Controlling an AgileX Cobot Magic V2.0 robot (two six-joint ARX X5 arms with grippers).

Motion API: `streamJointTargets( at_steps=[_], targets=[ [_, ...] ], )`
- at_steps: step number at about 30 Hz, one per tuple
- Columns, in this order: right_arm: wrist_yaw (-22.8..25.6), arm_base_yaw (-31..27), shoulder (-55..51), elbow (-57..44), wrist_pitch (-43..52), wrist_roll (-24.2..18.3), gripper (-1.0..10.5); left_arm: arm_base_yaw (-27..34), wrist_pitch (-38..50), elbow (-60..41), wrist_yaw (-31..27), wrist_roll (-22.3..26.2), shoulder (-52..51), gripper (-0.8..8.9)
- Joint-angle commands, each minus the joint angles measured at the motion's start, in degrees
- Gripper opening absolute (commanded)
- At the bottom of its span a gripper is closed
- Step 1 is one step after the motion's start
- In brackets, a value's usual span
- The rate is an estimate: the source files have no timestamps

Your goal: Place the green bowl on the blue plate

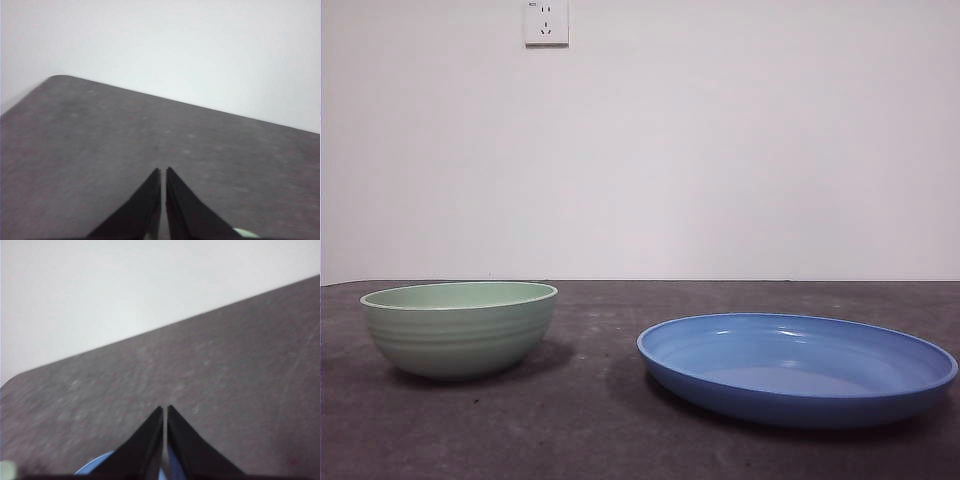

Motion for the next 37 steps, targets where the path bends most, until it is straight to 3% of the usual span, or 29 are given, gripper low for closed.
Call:
streamJointTargets(
  at_steps=[1,11,16,19,23,37],
  targets=[
    [-2.1,0.2,4.4,5.3,-2.2,0.7,0.1,-0.2,-1.7,5.8,3.3,-0.5,4.3,0.18],
    [-13.7,0.2,19.7,20.0,-12.0,-4.5,0.1,-1.3,-12.9,18.9,19.8,0.3,18.1,0.18],
    [-18.1,0.2,25.8,25.7,-18.2,-9.9,0.1,-3.3,-19.4,22.6,27.6,5.1,23.1,0.18],
    [-21.3,0.2,27.8,27.3,-19.8,-11.6,0.1,-4.9,-23.1,23.2,29.0,7.8,24.7,0.18],
    [-23.9,0.2,28.5,27.5,-20.0,-12.7,0.1,-6.3,-26.1,23.2,29.0,8.0,25.3,0.19],
    [-23.8,0.3,28.5,27.5,-20.0,-12.6,0.1,-6.5,-26.2,23.2,29.0,7.8,25.3,0.29]
  ],
)
